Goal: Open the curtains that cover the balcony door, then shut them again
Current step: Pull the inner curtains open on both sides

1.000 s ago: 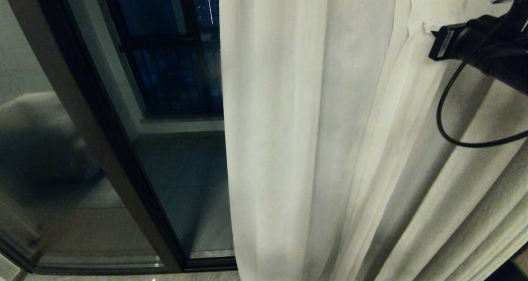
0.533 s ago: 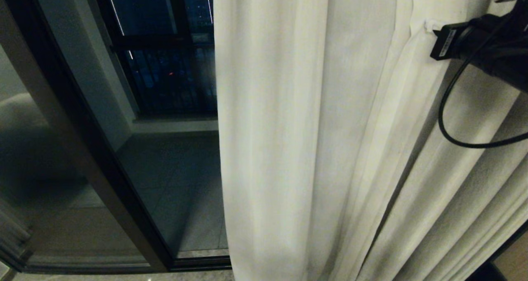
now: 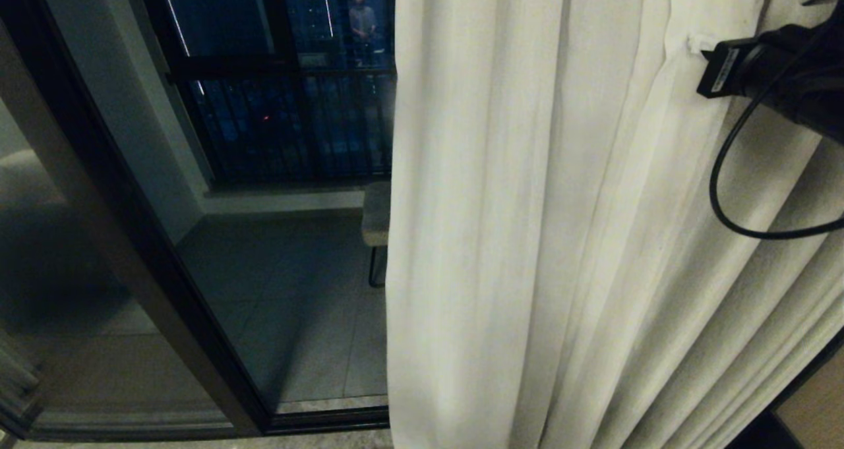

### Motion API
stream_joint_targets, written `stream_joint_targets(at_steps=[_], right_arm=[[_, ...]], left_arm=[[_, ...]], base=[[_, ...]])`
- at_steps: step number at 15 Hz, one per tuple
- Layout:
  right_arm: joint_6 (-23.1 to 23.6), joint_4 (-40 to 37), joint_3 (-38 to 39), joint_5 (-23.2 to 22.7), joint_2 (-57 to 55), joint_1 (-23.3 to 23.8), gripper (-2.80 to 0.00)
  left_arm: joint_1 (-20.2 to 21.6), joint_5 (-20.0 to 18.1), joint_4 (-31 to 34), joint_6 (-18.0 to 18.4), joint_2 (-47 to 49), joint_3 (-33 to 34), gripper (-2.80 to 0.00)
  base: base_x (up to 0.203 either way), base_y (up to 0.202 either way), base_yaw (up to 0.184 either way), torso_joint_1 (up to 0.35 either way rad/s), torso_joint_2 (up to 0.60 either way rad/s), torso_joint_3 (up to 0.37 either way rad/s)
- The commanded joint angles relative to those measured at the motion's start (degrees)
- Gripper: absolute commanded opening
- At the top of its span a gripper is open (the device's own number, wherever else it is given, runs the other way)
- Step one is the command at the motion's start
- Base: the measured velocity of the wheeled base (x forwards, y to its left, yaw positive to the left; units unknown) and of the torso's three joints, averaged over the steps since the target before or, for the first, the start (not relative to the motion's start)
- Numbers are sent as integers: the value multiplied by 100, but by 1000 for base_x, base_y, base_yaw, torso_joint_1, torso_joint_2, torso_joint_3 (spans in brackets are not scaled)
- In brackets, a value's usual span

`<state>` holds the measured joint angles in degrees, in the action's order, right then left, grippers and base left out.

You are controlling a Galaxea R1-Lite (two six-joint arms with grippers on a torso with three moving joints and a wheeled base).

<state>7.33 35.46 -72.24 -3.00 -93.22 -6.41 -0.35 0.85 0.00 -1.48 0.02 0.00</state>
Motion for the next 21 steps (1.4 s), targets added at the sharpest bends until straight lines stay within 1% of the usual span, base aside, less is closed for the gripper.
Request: stream_joint_targets(at_steps=[1, 9, 11, 14, 15, 17, 21], right_arm=[[6, 36, -9, -8, 71, -9, -280], [14, 13, 8, -17, 225, -88, -280], [6, -5, -163, -18, 164, -189, -280], [6, -94, -437, -11, 48, -179, -280], [6, -155, -577, -8, -13, -92, -280], [6, -259, -858, -8, -132, 303, -280], [-14, -633, -1750, -51, -554, 1318, -280]], left_arm=[[0, 3, 0, -2, -2, 0, -280], [0, 3, 0, -2, -2, 0, -280], [0, 3, 0, -2, -2, 0, -280], [0, 3, 0, -2, -2, 0, -280], [0, 3, 0, -2, -2, 0, -280], [0, 3, 0, -2, -2, 0, -280], [0, 3, 0, -2, -2, 0, -280]], base=[[0, 0, 0, 0, 0, 0], [0, 0, 0, 0, 0, 0], [0, 0, 0, 0, 0, 0], [0, 0, 0, 0, 0, 0], [0, 0, 0, 0, 0, 0], [0, 0, 0, 0, 0, 0], [0, 0, 0, 0, 0, 0]])
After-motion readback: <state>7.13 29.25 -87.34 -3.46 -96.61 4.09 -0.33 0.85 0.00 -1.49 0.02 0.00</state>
